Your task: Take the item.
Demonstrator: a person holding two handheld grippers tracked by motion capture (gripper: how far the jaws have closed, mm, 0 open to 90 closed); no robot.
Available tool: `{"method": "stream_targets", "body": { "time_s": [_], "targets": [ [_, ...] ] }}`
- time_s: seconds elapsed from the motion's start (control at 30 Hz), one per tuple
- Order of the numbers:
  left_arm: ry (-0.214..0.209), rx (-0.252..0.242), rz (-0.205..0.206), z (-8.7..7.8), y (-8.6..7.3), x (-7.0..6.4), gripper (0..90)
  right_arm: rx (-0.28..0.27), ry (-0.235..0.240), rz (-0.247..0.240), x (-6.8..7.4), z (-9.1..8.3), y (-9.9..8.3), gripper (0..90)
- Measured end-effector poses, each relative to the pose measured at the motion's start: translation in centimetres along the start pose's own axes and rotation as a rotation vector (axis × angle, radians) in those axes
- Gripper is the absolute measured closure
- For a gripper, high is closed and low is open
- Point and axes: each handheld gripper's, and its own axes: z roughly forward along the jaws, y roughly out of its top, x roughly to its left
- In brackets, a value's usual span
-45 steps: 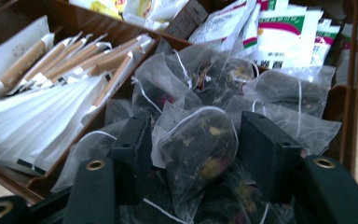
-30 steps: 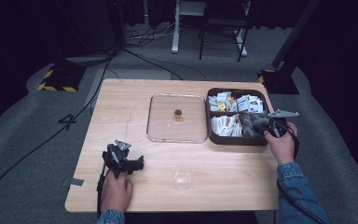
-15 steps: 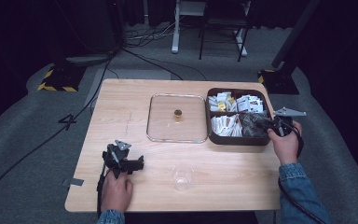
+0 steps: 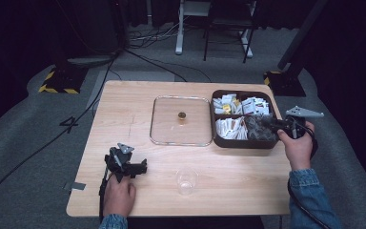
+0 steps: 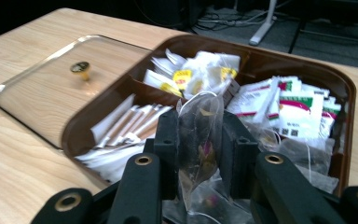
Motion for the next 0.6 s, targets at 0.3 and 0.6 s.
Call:
{"method": "stream_targets", "body": {
  "time_s": [0.3,0.6],
  "targets": [
    [0.000,0.000,0.000,0.0,0.0,0.0,0.1,-0.038,0.043,-0.038,1.9,-2.0,1.6,72.1],
    [0.000,0.000,0.000,0.0,0.0,0.0,0.1,-0.070,0.107,-0.079,3.9,-3.5,2.7,72.0]
  ]
}}
